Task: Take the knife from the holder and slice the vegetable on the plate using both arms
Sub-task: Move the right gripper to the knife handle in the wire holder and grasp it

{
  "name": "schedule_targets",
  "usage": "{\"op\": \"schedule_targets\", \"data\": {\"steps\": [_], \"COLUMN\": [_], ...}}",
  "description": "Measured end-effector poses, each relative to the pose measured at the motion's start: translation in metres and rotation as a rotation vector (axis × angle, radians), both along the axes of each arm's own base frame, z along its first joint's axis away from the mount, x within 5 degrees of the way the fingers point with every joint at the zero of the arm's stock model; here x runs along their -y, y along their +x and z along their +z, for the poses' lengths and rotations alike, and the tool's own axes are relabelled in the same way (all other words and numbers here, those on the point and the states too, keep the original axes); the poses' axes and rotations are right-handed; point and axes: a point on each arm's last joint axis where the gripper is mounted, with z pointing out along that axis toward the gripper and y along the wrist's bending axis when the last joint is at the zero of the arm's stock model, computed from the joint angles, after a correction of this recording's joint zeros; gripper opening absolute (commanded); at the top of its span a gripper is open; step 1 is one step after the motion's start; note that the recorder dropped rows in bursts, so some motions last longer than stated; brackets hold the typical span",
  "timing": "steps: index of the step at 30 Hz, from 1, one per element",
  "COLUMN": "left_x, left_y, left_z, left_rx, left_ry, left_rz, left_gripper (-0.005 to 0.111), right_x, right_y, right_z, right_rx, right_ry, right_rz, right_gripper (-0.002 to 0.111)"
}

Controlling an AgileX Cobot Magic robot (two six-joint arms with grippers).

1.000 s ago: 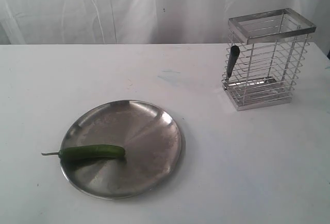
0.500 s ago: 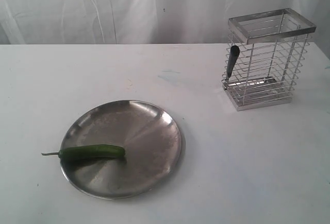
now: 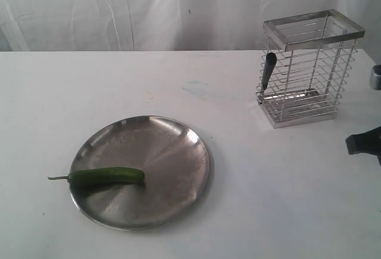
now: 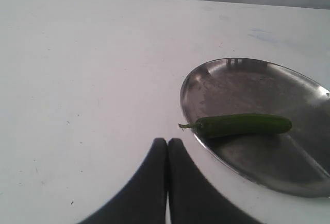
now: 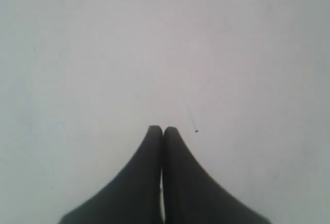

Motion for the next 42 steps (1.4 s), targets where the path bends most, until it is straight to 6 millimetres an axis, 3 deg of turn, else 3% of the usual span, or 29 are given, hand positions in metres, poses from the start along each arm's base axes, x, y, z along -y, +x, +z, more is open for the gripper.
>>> {"op": "schedule_targets", "data": {"steps": [4, 8, 11, 20, 24, 26, 28, 33, 42], "left_x": [0.000, 0.000, 0.000, 0.000, 0.000, 0.000, 0.000, 0.000, 0.000], "left_y": [0.000, 0.000, 0.000, 0.000, 0.000, 0.000, 0.000, 0.000, 0.000], "left_z": [0.000, 0.000, 0.000, 0.000, 0.000, 0.000, 0.000, 0.000, 0.000], "left_rx": [0.000, 0.000, 0.000, 0.000, 0.000, 0.000, 0.000, 0.000, 0.000], "left_ry": [0.000, 0.000, 0.000, 0.000, 0.000, 0.000, 0.000, 0.000, 0.000], "left_rz": [0.000, 0.000, 0.000, 0.000, 0.000, 0.000, 0.000, 0.000, 0.000], "left_gripper": [0.000, 0.000, 0.000, 0.000, 0.000, 0.000, 0.000, 0.000, 0.000], "right_x": [-0.019, -0.056, -0.075, -0.083, -0.086, -0.089, -0.091, -0.098, -0.104], "right_y": [0.005, 0.009, 0.015, 0.050, 0.061, 0.068, 0.074, 0.091, 0.110], "right_z": [0.006, 0.021, 0.031, 0.059, 0.068, 0.066, 0.062, 0.047, 0.041], "right_rx": [-0.025, 0.079, 0.174, 0.342, 0.408, 0.407, 0.402, 0.407, 0.462], "right_ry": [0.047, 0.130, 0.139, 0.144, 0.128, 0.125, 0.130, 0.137, 0.145], "right_rz": [0.101, 0.349, 0.432, 0.345, 0.368, 0.379, 0.384, 0.378, 0.357], "right_gripper": [0.000, 0.000, 0.000, 0.002, 0.025, 0.042, 0.052, 0.053, 0.053]}}
